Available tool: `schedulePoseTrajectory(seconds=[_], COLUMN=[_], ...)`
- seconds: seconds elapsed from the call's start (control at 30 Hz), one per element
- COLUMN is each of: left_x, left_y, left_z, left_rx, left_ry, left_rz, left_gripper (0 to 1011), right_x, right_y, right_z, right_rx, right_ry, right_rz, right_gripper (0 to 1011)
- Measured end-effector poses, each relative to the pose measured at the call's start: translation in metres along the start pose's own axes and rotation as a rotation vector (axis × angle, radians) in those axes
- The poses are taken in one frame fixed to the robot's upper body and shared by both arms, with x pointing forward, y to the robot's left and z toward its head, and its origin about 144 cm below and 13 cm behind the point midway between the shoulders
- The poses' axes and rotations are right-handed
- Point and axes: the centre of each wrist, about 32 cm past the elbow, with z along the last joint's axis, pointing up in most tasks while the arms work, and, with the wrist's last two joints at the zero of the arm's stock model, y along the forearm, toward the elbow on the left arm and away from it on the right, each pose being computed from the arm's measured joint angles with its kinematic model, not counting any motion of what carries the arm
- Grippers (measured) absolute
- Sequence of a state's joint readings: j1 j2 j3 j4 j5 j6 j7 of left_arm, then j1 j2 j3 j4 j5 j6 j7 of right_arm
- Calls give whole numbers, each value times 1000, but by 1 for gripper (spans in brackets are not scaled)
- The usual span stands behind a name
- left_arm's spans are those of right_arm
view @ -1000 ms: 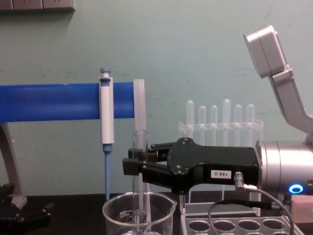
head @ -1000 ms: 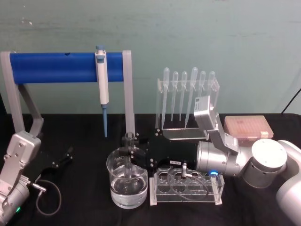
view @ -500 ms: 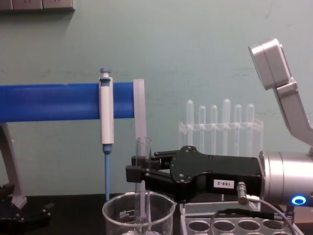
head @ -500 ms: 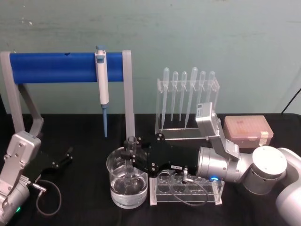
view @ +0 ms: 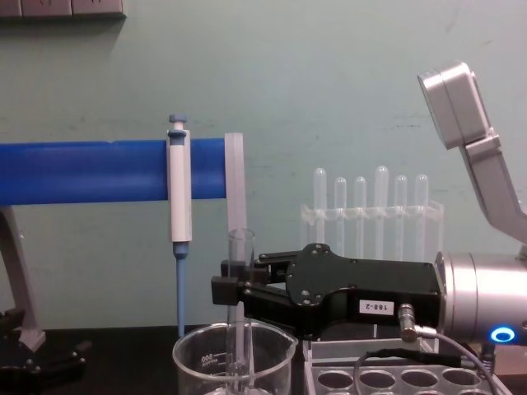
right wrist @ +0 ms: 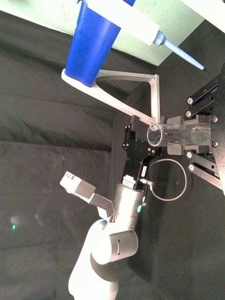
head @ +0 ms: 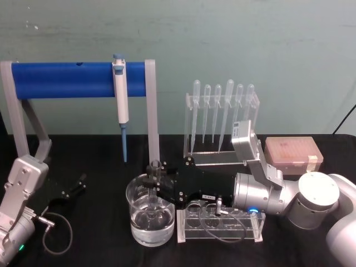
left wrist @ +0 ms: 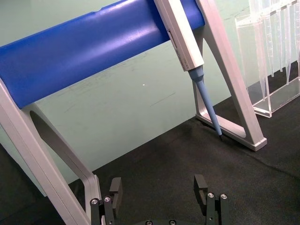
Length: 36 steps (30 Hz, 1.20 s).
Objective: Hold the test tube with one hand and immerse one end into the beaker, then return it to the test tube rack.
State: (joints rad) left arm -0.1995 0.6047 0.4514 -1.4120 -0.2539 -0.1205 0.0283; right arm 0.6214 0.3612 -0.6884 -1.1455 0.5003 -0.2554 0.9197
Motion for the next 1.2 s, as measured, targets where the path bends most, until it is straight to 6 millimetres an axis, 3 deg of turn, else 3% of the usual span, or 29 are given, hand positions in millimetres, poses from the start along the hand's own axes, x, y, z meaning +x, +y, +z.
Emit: schedulePoseTrajectory(seconds=[1.2], left_x=[0], left_y=[0], left_z=[0], left_rx=[0], left_ry=[0], left_rz=[0], left_gripper=[1000], right_x=[0], right_y=[0], right_z=[1], right_rx=[-2], right_ry=[-2], right_rz=[1], right_gripper=[227])
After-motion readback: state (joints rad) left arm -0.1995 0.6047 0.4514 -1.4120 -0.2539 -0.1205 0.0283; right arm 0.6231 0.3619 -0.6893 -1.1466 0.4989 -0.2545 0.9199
